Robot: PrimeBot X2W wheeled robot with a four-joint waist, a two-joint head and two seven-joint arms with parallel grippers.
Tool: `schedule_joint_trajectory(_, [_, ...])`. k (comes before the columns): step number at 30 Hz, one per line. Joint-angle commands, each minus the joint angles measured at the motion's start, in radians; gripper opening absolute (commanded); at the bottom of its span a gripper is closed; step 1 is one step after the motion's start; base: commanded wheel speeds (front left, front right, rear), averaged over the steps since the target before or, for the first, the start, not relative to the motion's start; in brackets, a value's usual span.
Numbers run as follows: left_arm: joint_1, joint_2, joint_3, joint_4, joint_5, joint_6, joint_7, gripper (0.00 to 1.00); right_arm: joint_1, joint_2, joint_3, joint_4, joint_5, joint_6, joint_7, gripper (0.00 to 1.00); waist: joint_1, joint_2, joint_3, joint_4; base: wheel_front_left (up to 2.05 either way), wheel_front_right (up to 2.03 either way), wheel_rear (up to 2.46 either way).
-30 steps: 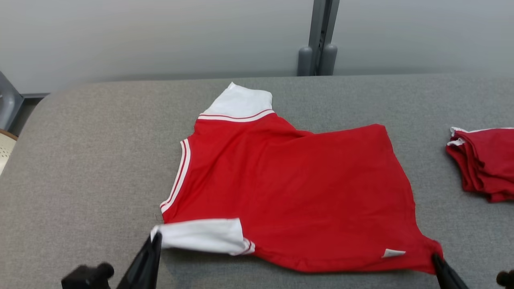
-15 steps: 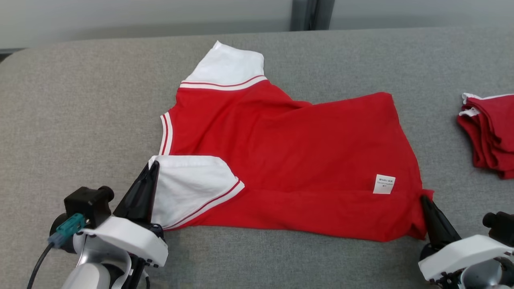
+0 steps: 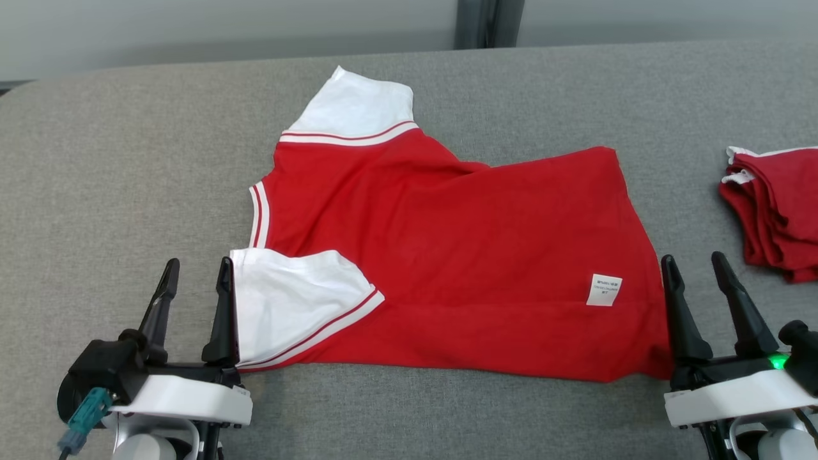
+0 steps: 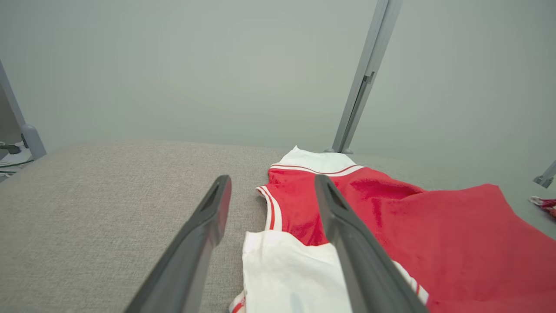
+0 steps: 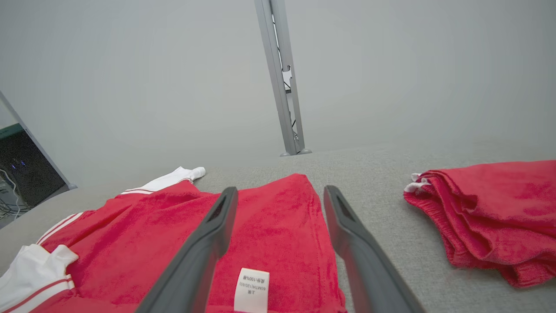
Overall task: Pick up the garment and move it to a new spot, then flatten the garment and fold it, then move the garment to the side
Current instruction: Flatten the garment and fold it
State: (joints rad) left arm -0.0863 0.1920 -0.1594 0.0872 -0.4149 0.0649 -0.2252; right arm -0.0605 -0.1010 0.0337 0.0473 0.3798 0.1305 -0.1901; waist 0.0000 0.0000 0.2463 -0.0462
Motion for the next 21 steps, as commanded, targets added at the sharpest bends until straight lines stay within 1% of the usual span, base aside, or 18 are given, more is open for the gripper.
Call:
schedule_joint_trajectory(1, [0.018, -0.004, 0.014, -0.018, 0.021, 0.016, -0.023, 1.0, 0.013, -0.007, -0.012, -0.017, -0.05, 0.0, -0.026, 1.0, 0.0, 0.0, -0.024, 0.006, 0.0, 0.0, 0.0])
schedule_joint_trajectory(3, [0.037, -0.013, 0.024, -0.035, 0.038, 0.021, -0.033, 1.0, 0.019, -0.005, -0.018, -0.035, -0.099, 0.0, -0.041, 1.0, 0.0, 0.0, -0.04, 0.01, 0.0, 0.0, 0.0])
schedule_joint_trajectory(8, [0.076, -0.023, 0.028, -0.067, 0.075, 0.008, -0.04, 1.0, 0.058, 0.004, -0.026, -0.054, -0.167, 0.0, -0.052, 1.0, 0.0, 0.0, -0.075, 0.021, 0.0, 0.0, 0.0])
schedule_joint_trajectory(21, [0.108, -0.039, 0.052, -0.026, 0.108, -0.025, -0.04, 1.0, 0.074, 0.029, -0.034, -0.011, -0.19, 0.0, -0.066, 1.0, 0.0, 0.0, -0.086, 0.011, 0.0, 0.0, 0.0])
